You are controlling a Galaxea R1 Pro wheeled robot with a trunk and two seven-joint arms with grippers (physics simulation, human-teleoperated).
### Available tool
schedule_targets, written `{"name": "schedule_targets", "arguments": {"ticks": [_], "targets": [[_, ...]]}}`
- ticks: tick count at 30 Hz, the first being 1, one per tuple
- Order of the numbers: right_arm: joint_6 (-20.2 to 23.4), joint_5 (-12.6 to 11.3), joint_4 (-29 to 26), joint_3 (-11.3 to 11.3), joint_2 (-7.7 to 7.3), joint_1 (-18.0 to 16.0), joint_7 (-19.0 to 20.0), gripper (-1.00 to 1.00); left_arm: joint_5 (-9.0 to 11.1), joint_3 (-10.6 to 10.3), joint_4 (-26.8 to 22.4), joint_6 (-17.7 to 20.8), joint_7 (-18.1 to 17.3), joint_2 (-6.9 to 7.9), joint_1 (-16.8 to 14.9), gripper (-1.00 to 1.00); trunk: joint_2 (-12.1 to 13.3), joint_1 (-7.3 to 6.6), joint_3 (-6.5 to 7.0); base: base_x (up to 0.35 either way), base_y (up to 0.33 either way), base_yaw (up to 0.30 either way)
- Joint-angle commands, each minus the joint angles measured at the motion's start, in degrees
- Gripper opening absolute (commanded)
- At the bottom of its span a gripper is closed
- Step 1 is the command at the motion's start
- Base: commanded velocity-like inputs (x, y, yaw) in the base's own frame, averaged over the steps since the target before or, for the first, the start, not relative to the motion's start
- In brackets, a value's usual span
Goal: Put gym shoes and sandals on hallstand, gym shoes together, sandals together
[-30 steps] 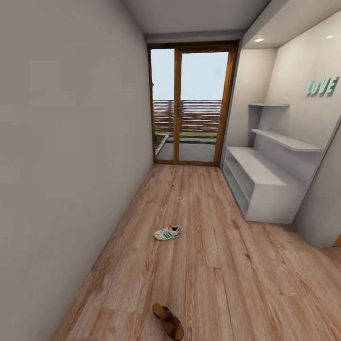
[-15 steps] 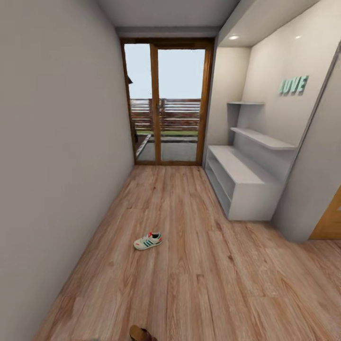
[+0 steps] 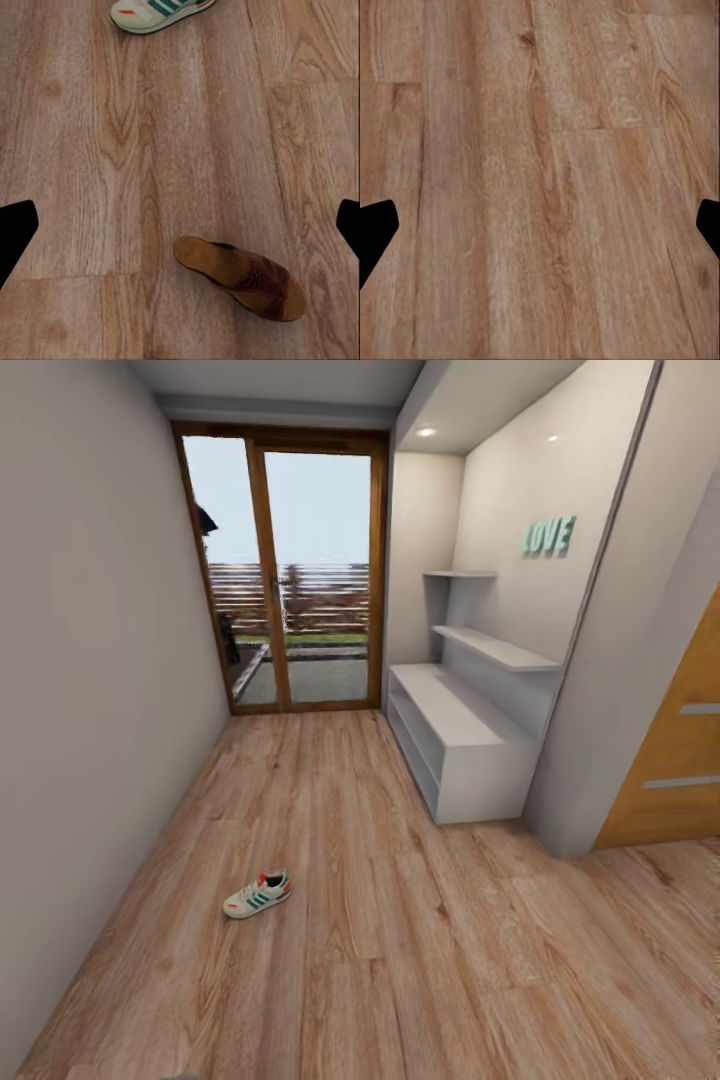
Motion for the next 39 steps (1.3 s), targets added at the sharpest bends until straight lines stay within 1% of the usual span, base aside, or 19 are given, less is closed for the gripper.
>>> {"name": "schedule_targets", "arguments": {"ticks": [1, 8, 16, 25, 34, 39], "targets": [[-0.2, 0.0, 0.1, 0.0, 0.00, -0.1, 0.0, 1.00, 0.1, 0.1, 0.0, -0.2, 0.1, 0.01, 0.0, 1.00, 0.0, 0.03, -0.09, 0.280, -0.169, -0.273], [-0.3, 0.0, 0.1, 0.0, 0.00, -0.1, 0.0, 1.00, 0.1, 0.1, 0.0, -0.2, 0.0, 0.07, 0.0, 1.00, 0.0, 0.03, -0.26, 0.280, -0.169, -0.190], [-0.3, 0.0, 0.1, 0.0, 0.00, -0.1, 0.0, 1.00, 0.0, 0.1, -0.1, -0.3, 0.0, -0.07, -0.1, 1.00, 0.0, 0.03, -0.28, 0.222, -0.136, -0.016], [-0.3, 0.0, 0.1, 0.0, 0.00, -0.1, 0.0, 1.00, 0.0, 0.1, -0.1, -0.3, 0.0, -0.09, -0.1, 1.00, 0.0, 0.03, -0.28, 0.033, -0.021, -0.001], [-0.3, 0.0, 0.1, 0.0, 0.00, -0.1, 0.0, 1.00, 0.0, 0.1, 0.0, -1.7, 0.0, -0.01, -0.1, 1.00, 0.0, 0.03, -0.28, 0.003, -0.002, 0.000], [-0.3, 0.0, 0.0, 0.0, 0.00, -0.1, 0.0, 1.00, 0.0, 0.1, 0.0, -1.8, 0.0, 0.00, -0.1, 1.00, 0.0, 0.03, -0.28, 0.000, 0.000, 0.000]]}}
